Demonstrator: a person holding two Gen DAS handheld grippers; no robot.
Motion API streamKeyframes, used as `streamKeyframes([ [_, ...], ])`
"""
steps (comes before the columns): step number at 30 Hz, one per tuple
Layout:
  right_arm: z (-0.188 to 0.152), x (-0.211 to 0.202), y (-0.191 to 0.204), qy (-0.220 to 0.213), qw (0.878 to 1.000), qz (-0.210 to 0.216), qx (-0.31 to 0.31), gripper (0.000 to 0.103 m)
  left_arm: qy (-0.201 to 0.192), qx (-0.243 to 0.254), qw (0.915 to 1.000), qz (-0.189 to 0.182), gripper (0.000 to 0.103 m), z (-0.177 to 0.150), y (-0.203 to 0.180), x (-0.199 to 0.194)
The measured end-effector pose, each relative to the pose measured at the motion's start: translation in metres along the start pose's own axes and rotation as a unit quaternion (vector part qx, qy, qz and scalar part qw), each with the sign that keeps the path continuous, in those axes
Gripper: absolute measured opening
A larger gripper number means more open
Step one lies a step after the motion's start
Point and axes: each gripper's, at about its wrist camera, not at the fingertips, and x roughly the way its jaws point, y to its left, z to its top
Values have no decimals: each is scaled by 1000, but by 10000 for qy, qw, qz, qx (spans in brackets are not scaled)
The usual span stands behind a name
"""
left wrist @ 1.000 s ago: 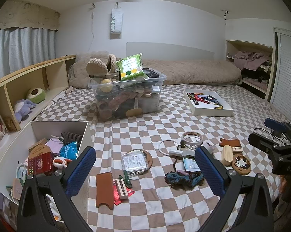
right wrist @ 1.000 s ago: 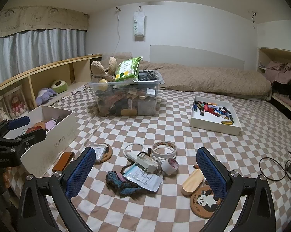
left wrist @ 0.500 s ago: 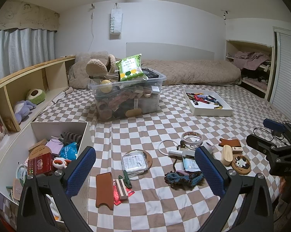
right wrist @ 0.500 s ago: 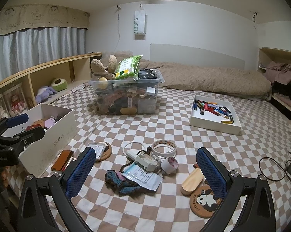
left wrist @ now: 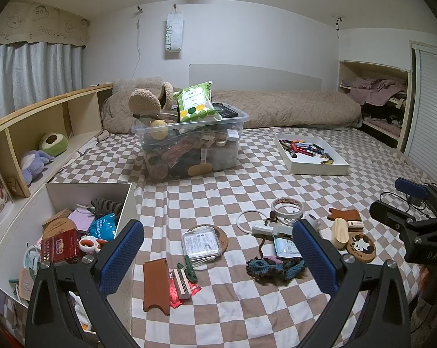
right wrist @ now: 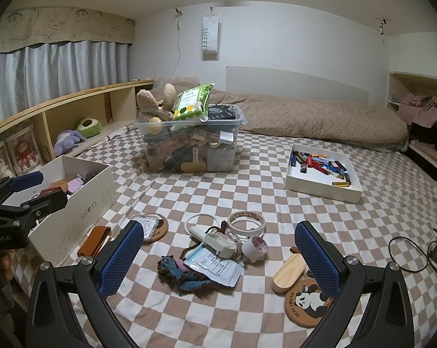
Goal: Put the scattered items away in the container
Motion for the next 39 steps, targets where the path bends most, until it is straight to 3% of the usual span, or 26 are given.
streamKeyframes([
  [9,0,0,-1,0,10000,0,17,103,53,-9,10000,10,103,0,0,3],
  [15,-5,9,-5,42,10000,9,47,103,347,18,9994,84,103,-10,1,21],
  [23,-23,40,-15,426,9989,11,185,103,779,123,9968,84,103,-31,-6,54],
  [39,-71,100,-22,1350,9905,-16,276,103,1670,384,9846,-339,103,-85,-44,113],
])
